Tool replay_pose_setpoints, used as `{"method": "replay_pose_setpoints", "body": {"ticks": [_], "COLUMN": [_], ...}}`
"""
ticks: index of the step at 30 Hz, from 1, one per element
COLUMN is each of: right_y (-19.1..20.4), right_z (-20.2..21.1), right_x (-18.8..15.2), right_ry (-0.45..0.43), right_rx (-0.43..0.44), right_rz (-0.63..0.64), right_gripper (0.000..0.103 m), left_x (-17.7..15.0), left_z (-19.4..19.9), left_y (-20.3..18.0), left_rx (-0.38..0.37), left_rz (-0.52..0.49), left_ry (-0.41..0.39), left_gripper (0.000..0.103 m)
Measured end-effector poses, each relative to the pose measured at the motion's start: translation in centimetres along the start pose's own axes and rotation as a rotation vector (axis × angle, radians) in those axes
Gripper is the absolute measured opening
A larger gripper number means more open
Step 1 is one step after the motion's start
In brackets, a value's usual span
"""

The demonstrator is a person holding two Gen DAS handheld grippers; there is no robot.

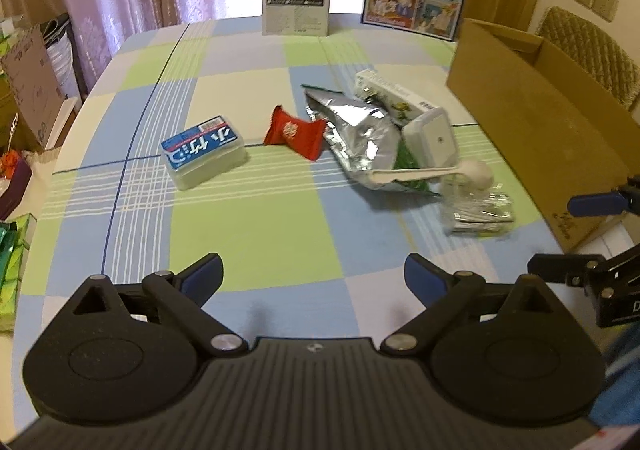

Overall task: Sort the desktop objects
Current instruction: 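Withdraw both tools from the cardboard box back over the table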

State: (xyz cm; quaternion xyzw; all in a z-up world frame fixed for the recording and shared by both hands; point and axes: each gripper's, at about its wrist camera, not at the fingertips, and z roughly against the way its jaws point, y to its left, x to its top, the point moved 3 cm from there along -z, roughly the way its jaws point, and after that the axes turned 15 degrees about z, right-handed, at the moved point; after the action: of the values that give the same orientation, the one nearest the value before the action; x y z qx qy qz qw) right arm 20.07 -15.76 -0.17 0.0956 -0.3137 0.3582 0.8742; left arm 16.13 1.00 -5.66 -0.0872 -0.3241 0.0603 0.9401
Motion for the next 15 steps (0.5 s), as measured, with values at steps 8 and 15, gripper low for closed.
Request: {"method": "replay_pose_setpoints", "body": {"ticks": [8,15], "right_y": [-1.7,-3.5], "right_z": [-4.1,-6.9], "right_x": [0.0,-0.4], "right_ry": [0.014,0.022], "right_rx": [-0.066,-0.126], "right_rz": [-0.218,-0.354], "right_gripper": [0.095,0.096], "left_x": [0.8,1.2], "left_z": [-3.2,-4.5], "left_y": [1.9,3.6], "left_rx": [0.026,0.027], "left_rz": [0.005,0.001], "left_ry": [0.001,0.003], "left_gripper": [0.096,0.097]}}
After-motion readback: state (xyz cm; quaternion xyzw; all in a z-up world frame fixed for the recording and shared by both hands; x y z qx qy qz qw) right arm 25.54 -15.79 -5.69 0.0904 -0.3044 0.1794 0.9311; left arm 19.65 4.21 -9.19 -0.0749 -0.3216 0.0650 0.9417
